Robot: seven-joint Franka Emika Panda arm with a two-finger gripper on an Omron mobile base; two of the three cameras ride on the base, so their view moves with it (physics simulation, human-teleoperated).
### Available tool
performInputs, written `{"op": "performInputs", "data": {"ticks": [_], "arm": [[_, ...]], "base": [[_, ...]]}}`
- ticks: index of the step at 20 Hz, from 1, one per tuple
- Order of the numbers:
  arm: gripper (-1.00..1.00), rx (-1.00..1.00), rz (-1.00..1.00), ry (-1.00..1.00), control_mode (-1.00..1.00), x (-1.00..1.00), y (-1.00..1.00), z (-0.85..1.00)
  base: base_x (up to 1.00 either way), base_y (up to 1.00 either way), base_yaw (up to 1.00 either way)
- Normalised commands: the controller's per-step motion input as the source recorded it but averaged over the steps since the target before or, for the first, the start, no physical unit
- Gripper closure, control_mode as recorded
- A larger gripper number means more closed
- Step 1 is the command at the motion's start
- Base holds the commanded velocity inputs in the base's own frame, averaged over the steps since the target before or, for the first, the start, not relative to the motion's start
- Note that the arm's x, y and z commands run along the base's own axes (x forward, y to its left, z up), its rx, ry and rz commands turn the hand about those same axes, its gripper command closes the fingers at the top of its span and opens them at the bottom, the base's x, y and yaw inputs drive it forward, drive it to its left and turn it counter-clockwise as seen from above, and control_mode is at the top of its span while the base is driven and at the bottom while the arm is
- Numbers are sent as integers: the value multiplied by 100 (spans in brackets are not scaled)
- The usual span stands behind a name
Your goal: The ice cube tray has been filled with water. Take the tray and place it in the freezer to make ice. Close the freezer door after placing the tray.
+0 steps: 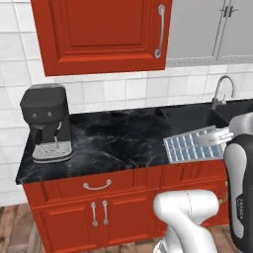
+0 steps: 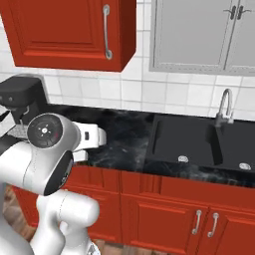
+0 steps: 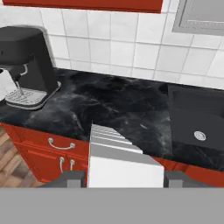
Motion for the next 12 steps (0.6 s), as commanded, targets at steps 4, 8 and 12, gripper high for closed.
{"op": "performInputs", "data": {"ticks": [4, 8, 12], "arm": [[100, 0, 0, 0, 100, 0, 0, 0], [100, 0, 0, 0, 100, 0, 0, 0], [100, 0, 0, 0, 100, 0, 0, 0]], "base": [[-89, -6, 0], [-75, -12, -5], [-64, -4, -20]]}}
